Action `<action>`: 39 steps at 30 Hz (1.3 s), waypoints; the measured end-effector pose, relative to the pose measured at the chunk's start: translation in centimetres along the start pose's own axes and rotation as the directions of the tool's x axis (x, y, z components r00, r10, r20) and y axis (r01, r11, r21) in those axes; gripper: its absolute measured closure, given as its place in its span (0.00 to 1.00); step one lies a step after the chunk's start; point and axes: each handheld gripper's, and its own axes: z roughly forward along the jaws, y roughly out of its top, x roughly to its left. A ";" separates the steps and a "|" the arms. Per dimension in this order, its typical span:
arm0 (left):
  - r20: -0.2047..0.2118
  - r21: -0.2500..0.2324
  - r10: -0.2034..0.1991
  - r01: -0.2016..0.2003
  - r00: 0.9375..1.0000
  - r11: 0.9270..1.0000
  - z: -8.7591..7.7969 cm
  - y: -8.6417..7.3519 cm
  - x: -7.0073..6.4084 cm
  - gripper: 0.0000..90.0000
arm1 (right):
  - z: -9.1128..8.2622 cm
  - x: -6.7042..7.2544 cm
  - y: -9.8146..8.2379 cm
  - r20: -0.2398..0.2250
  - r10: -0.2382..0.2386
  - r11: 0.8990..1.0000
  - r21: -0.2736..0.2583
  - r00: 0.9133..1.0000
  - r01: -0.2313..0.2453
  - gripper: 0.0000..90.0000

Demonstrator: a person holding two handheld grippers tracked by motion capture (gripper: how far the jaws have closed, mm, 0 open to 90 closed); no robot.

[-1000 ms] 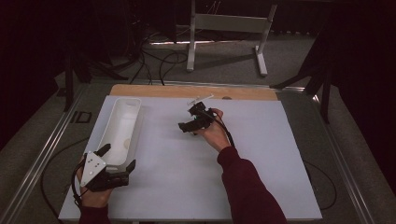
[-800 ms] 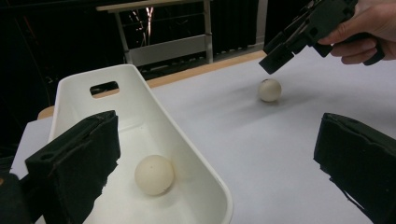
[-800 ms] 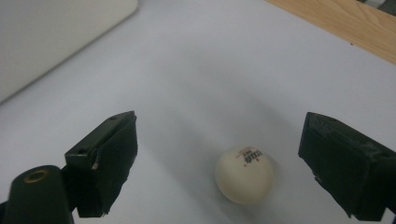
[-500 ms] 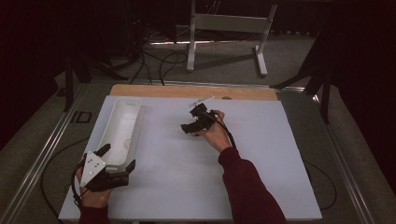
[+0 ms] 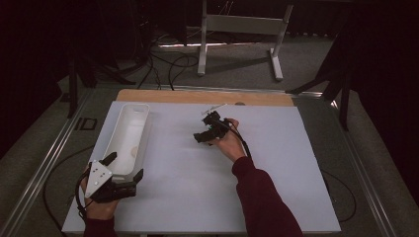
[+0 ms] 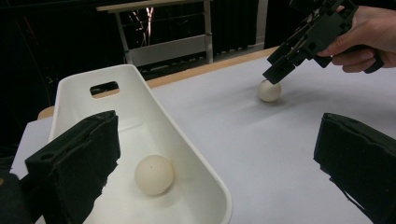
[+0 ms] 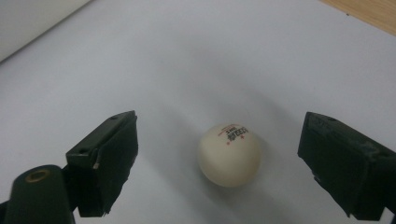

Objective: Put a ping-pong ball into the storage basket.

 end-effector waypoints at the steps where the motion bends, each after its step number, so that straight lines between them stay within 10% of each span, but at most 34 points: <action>1: 0.000 0.000 -0.001 0.001 1.000 1.000 0.0 0.0 0.0 0.01 | 0.0 0.0 0.0 0.001 0.002 1.000 0.002 1.000 -0.002 0.14; 39: -0.002 0.001 0.000 0.000 1.000 1.000 0.0 0.0 0.0 0.01 | 1.9 -0.1 -0.5 0.054 0.003 0.996 0.087 0.999 -0.007 0.34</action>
